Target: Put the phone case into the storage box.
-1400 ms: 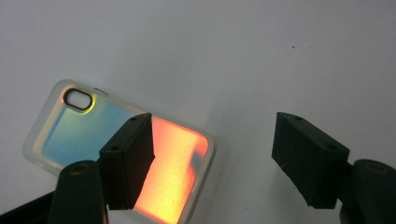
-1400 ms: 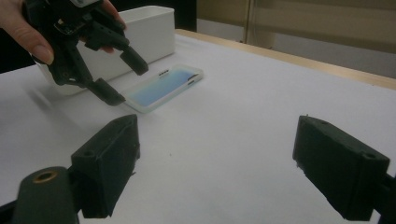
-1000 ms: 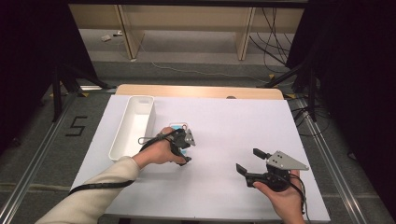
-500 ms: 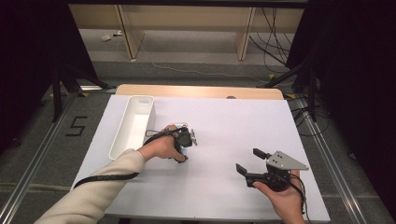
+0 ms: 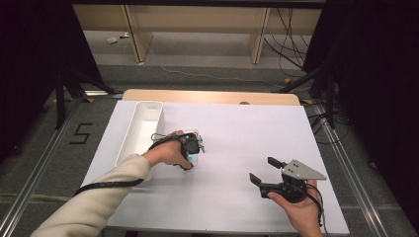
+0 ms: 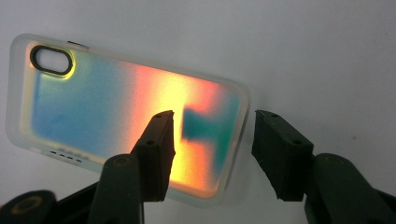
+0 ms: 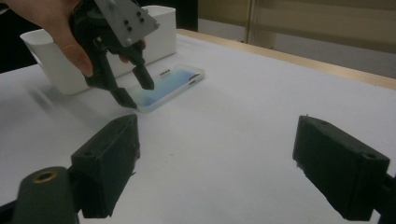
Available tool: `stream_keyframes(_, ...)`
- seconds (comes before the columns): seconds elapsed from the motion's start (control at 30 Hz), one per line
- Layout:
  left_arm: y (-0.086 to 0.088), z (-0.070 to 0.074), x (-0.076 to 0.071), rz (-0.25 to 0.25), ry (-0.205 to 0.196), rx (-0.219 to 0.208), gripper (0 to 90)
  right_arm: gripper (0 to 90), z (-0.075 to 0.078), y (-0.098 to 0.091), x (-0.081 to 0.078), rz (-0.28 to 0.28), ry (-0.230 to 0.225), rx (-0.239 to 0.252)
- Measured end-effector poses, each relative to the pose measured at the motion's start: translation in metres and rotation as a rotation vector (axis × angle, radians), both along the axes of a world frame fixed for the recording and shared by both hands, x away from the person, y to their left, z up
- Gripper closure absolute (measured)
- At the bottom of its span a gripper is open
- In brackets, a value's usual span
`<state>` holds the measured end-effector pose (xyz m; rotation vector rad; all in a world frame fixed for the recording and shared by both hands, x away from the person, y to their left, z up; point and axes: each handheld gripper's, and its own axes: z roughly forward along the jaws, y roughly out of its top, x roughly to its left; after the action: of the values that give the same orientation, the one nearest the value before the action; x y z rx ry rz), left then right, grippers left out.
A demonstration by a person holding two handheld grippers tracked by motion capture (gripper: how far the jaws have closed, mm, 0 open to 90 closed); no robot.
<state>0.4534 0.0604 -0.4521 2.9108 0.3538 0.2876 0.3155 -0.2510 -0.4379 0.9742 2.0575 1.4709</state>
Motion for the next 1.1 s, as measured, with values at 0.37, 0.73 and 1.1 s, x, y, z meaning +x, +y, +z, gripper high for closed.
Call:
stream_keyframes(0.37, -0.001, -0.001, 0.0034, 0.0, 0.017, 0.024, 52.1, 15.9, -0.0001, 0.0001, 0.0, 0.0, 0.002, -0.001)
stream_keyframes(0.73, -0.0027, -0.0034, 0.0039, -0.005, 0.07, 0.048, 57.3, 15.9, -0.0002, 0.0, 0.0001, 0.001, 0.001, 0.0)
stream_keyframes(1.1, -0.0044, -0.0047, 0.0033, -0.026, 0.08, 0.068, 62.6, 15.9, -0.0001, 0.0, 0.0, 0.002, 0.001, 0.0)
